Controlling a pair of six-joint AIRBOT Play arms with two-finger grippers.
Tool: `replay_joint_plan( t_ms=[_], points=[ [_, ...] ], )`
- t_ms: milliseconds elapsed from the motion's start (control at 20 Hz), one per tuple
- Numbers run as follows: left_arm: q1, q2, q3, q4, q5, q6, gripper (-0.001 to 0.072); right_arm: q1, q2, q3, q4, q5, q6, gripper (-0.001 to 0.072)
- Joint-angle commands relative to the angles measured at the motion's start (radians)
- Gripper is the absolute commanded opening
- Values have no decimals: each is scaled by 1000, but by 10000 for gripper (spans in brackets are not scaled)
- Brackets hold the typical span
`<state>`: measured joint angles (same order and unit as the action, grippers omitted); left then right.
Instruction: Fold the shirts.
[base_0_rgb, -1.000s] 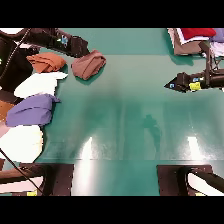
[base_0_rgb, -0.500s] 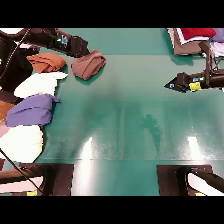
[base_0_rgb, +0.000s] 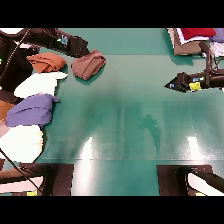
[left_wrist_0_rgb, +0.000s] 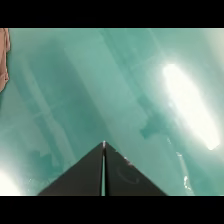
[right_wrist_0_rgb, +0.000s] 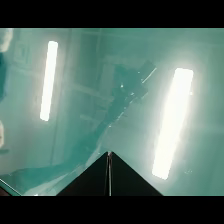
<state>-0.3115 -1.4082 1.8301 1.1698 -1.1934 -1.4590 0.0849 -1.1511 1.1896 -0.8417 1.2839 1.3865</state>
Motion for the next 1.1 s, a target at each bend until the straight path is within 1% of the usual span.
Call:
replay_joint_plan(
  t_ms=[0,50,100,150,300,350,450,550,600,700,950,1000,1050],
  points=[
    [0,0,0,1,84,0,24,0,0,0,11,2,0,15],
    [0,-2,0,10,108,4,50,0,0,0,12,0,0,14],
    [0,-8,0,43,129,20,370,0,0,0,13,-3,0,15],
    [0,-23,0,90,142,14,543,0,0,0,12,-2,0,14],
    [1,-121,0,278,144,-57,545,0,2,0,14,1,1,15],
    [4,-171,0,318,152,-61,546,0,2,0,21,8,1,14],
    [36,-275,0,311,203,-68,546,0,2,0,66,11,1,14],
    [84,-367,0,309,272,-126,546,-1,2,0,111,11,1,14],
    [110,-405,0,294,308,-140,546,-1,2,0,121,13,0,14],
    [148,-467,0,254,382,-139,547,0,1,0,118,16,0,15],
    [167,-562,4,256,488,-137,545,0,1,0,115,20,0,15],
    [167,-570,3,255,506,-138,523,0,1,0,115,20,0,14],
    [167,-571,6,256,513,-135,427,-1,1,0,114,19,0,15]
  ],
)
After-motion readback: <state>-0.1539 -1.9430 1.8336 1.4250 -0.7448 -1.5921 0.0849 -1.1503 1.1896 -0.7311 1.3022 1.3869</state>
